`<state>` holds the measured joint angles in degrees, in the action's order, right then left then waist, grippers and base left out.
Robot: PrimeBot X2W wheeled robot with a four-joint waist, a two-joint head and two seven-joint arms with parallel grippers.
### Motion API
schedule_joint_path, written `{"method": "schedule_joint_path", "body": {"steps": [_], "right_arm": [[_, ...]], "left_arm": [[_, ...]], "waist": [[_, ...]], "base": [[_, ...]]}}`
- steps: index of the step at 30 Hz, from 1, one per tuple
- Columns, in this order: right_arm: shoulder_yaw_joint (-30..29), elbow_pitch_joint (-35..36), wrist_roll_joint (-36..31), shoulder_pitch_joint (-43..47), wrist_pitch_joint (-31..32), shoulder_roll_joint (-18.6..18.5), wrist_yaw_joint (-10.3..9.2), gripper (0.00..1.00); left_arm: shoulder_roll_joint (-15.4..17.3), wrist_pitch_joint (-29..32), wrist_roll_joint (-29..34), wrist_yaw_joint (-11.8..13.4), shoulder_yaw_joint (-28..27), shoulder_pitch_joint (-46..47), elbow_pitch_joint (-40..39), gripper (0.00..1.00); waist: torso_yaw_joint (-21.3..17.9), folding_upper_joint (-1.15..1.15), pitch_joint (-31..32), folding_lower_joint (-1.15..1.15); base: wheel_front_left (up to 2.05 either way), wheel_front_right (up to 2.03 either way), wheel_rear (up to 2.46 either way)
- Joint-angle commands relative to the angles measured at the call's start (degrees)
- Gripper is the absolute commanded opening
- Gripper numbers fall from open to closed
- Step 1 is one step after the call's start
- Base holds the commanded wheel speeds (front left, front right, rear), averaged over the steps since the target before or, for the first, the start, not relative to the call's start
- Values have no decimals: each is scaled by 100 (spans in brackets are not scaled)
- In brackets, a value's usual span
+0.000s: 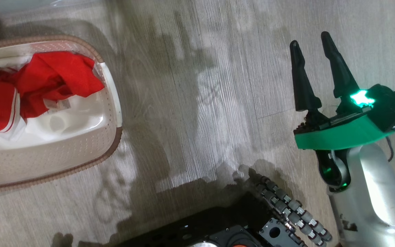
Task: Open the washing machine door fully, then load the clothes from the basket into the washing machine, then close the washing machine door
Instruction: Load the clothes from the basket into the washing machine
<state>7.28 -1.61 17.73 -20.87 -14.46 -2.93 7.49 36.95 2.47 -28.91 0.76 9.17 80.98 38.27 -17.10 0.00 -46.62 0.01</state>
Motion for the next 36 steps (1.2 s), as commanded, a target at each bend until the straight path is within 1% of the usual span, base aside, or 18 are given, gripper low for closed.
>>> {"method": "schedule_joint_path", "body": {"steps": [1,3,5,11,12,13,14,22,27,29,32,36], "right_arm": [[60,197,51,65,-53,5,0,100],[58,203,55,63,-53,5,0,100],[70,217,67,53,-53,5,0,100],[85,246,86,24,-53,5,0,100],[90,247,90,24,-53,5,0,100],[91,248,91,24,-53,5,0,100],[90,251,96,21,-53,5,0,100],[34,207,70,5,-53,5,0,100],[-46,172,-15,79,-53,5,0,100],[-77,152,-56,129,-53,5,0,100],[-109,101,-134,201,-53,5,0,100],[-167,37,-233,280,-53,5,0,100]], "left_arm": [[329,-144,14,7,-145,67,-102,0],[308,-203,-2,-4,-146,0,-18,0],[268,-294,-57,-73,-134,-159,239,0],[294,-195,-102,-188,-75,-175,642,0],[297,-209,-105,-174,-79,-146,698,28],[293,-242,-103,-171,-76,-118,740,81],[299,-330,-53,-169,-34,-61,819,100],[161,-1010,-39,-256,4,-61,1079,100],[-80,-1538,-127,-252,-57,-544,849,100],[-212,-1661,-175,-216,-133,-866,586,100],[-425,-1733,-188,-132,-267,-1483,-34,100],[-716,-1743,-35,78,-584,-2498,-1374,100]], "waist": [[13,0,-19,-1],[17,0,-27,-1],[15,0,-55,-1],[-7,0,-97,-1],[-8,0,-104,-1],[-5,0,-108,-1],[5,0,-116,-1],[138,0,39,-1],[332,0,328,-1],[430,0,483,-1],[582,0,732,-1],[767,0,1023,-1]], "base": [[0,0,0],[0,0,0],[0,0,0],[0,0,0],[0,0,0],[0,0,0],[0,0,0],[0,0,0],[0,0,0],[0,0,0],[0,0,0],[0,0,0]]}}
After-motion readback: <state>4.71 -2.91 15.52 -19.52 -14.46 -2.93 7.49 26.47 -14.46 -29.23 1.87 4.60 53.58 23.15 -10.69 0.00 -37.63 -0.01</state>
